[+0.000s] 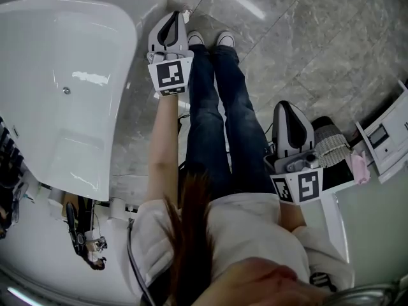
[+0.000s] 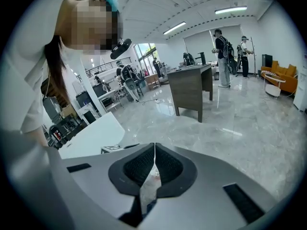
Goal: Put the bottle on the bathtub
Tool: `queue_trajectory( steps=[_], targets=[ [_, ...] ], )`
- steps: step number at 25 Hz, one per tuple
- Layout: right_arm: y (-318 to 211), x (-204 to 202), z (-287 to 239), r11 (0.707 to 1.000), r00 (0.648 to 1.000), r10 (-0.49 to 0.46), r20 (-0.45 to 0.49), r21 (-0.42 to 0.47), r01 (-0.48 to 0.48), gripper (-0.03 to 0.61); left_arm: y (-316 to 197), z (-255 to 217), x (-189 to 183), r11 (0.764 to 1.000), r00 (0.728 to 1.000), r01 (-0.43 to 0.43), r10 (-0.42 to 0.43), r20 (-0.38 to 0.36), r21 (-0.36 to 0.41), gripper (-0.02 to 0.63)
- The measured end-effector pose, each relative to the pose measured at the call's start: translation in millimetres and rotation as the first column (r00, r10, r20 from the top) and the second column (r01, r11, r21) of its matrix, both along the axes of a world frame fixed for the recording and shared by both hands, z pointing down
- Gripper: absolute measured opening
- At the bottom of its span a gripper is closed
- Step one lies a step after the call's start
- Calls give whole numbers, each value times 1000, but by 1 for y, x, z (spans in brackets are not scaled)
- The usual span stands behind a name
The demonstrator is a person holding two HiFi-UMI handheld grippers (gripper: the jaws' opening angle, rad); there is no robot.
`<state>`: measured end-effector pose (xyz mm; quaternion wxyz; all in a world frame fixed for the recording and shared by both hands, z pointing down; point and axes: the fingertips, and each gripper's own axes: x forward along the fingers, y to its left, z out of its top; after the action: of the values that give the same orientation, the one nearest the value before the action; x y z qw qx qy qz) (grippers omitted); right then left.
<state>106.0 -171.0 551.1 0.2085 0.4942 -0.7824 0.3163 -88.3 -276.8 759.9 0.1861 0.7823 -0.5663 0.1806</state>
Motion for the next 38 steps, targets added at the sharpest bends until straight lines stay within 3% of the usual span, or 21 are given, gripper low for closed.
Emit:
queue_trajectory(
  steps=[8,16,25,30,38],
  targets=[
    [-6,1,-14,1000,1000,-12,-17,24,13,14,-5,-73,-3,996,998,2,3,-66,85,14],
    [-18,-10,-41,995,998,-69,7,70,68,14,-13,-161,1,987,998,-19,30,-63,163,14],
    [-34,-23,-121,977,991,-122,51,181,111,14,-7,-298,-23,968,997,54,-37,-72,247,14],
    [-37,-19,-170,967,990,-133,36,225,122,14,10,-360,-26,960,998,44,-30,-55,276,14],
    [-51,-7,-252,927,989,-141,52,357,113,14,32,-445,-20,940,998,59,-57,-17,336,14]
  ],
)
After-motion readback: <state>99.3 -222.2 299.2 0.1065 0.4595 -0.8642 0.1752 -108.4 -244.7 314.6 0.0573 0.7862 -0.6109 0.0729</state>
